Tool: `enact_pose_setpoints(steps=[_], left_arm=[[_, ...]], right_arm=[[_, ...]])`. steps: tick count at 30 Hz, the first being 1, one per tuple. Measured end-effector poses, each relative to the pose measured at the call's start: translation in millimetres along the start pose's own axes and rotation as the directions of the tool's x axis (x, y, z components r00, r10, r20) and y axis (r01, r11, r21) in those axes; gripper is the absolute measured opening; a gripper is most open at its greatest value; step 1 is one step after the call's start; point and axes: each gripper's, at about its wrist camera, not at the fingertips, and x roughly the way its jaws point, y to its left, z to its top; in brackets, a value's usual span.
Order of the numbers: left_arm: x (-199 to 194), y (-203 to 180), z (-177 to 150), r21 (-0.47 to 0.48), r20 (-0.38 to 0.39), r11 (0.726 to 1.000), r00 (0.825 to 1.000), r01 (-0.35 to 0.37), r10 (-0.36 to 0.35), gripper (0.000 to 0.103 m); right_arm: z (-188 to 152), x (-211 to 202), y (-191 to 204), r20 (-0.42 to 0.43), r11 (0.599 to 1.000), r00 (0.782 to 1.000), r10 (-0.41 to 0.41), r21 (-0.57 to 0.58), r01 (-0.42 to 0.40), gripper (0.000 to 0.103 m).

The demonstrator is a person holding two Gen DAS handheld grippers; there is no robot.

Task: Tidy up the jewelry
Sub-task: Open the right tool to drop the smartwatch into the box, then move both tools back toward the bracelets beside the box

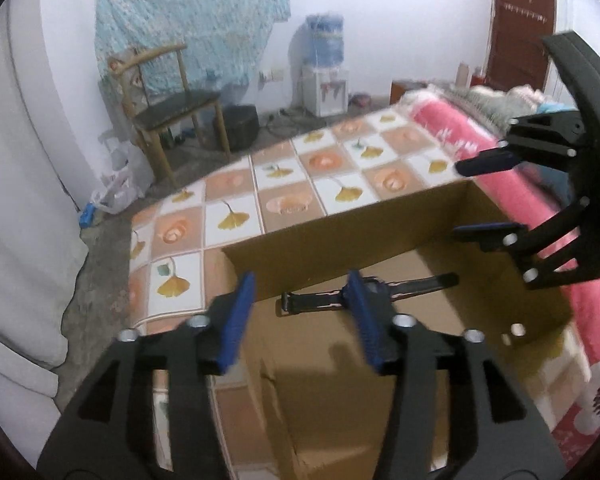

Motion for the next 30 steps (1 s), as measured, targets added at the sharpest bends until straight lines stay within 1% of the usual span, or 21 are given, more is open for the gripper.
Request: enact_pose_setpoints(steps=[1, 2, 3, 5, 7, 8, 11, 12, 14, 15, 16, 17, 19, 20, 21, 23, 25, 26, 27, 29, 30], left_arm=[[-16.3, 0.0, -3.7, -0.009, 0.025, 1.0, 1.0, 0.002, -0.002, 0.061], [-33.3, -0.6, -8.7, -0.017, 0.049, 1.0, 0.999, 0.006, -0.005, 0.069], [-46.2, -0.7, -13.6, -0.022, 0.068, 1.0, 0.998, 0.01, -0.008, 0.077], [-80.3, -2.6, -33.2, -0.044, 0.115, 0.999, 0.993, 0.005, 0.0, 0.087], [-102.5, -4.9, -56.9, -0.066, 0.125, 0.998, 0.992, 0.017, -0.009, 0.092], [-108.6, -6.2, -69.8, -0.075, 0.116, 0.997, 0.993, 0.029, -0.02, 0.094], [-110.8, -17.0, -126.6, -0.109, 0.052, 0.994, 0.999, 0.015, -0.01, 0.094], [-103.8, -21.1, -144.5, -0.12, 0.019, 0.993, 1.0, 0.021, -0.019, 0.094], [-85.4, -28.2, -171.6, -0.136, -0.055, 0.99, 0.998, 0.026, -0.033, 0.094], [-69.8, -34.1, -191.1, -0.153, -0.103, 0.988, 0.995, -0.004, -0.012, 0.094], [-60.4, -36.4, -201.3, -0.159, -0.121, 0.987, 0.993, -0.016, -0.004, 0.094], [-46.3, -39.6, -214.6, -0.174, -0.149, 0.984, 0.989, -0.031, 0.004, 0.094], [-28.0, -40.8, -231.0, -0.209, -0.197, 0.977, 0.98, -0.038, -0.005, 0.094], [-19.7, -39.4, -236.1, -0.234, -0.213, 0.972, 0.977, -0.027, -0.025, 0.094], [-15.4, -38.9, -239.3, -0.245, -0.215, 0.969, 0.976, -0.023, -0.031, 0.094], [-18.1, -39.0, -242.5, -0.23, -0.176, 0.973, 0.984, -0.029, -0.012, 0.094], [-15.6, -38.7, -242.5, -0.222, -0.181, 0.975, 0.983, -0.015, -0.026, 0.095], [-15.6, -39.7, -243.8, -0.211, -0.178, 0.977, 0.984, -0.025, -0.013, 0.095], [-14.7, -41.4, -244.5, -0.191, -0.177, 0.981, 0.984, -0.038, 0.003, 0.095], [-11.2, -48.1, -245.4, -0.126, -0.177, 0.989, 0.982, -0.082, 0.059, 0.096], [-11.5, -46.6, -245.0, -0.141, -0.175, 0.987, 0.983, -0.081, 0.055, 0.096]], right_arm=[[-5.4, -23.4, 0.2, 0.027, 0.999, 1.0, -0.016, 0.048, 0.015, 0.061], [-11.0, -43.7, 1.7, 0.057, 0.996, 0.998, -0.025, 0.091, 0.019, 0.066], [-17.6, -59.9, 3.5, 0.089, 0.992, 0.996, -0.017, 0.128, 0.006, 0.069], [-39.4, -101.5, 16.0, 0.161, 0.974, 0.987, -0.007, 0.223, -0.03, 0.084], [-61.5, -125.7, 32.0, 0.211, 0.954, 0.977, -0.016, 0.295, -0.048, 0.09], [-80.1, -135.8, 49.2, 0.227, 0.937, 0.974, -0.01, 0.342, -0.07, 0.093], [-117.0, -134.2, 93.2, 0.216, 0.911, 0.976, 0.0, 0.404, -0.09, 0.095], [-131.6, -125.4, 112.6, 0.203, 0.896, 0.979, 0.013, 0.433, -0.102, 0.096], [-152.8, -96.2, 145.1, 0.122, 0.864, 0.993, 0.005, 0.499, -0.065, 0.096], [-161.1, -81.8, 156.3, 0.082, 0.846, 0.997, 0.008, 0.53, -0.05, 0.096], [-167.5, -71.4, 162.0, 0.052, 0.83, 0.999, 0.012, 0.556, -0.039, 0.096], [-176.3, -52.4, 167.9, 0.001, 0.793, 1.0, 0.031, 0.609, -0.026, 0.096], [-187.8, -29.9, 170.4, -0.032, 0.736, 0.996, 0.083, 0.676, -0.04, 0.096], [-191.5, -21.8, 169.9, -0.05, 0.721, 0.994, 0.1, 0.692, -0.038, 0.096], [-194.5, -12.5, 169.7, -0.083, 0.71, 0.991, 0.101, 0.704, -0.013, 0.096], [-195.8, -4.6, 172.6, -0.151, 0.721, 0.987, 0.061, 0.69, 0.061, 0.096], [-195.2, 2.7, 172.6, -0.192, 0.74, 0.981, 0.028, 0.664, 0.108, 0.096], [-195.5, 5.8, 172.5, -0.209, 0.743, 0.978, 0.016, 0.657, 0.128, 0.096], [-195.3, 10.6, 172.5, -0.231, 0.748, 0.973, 0.01, 0.648, 0.146, 0.096], [-196.2, 19.1, 172.2, -0.244, 0.75, 0.97, 0.019, 0.644, 0.148, 0.096], [-195.5, 21.0, 172.9, -0.239, 0.747, 0.971, 0.011, 0.647, 0.151, 0.096]])
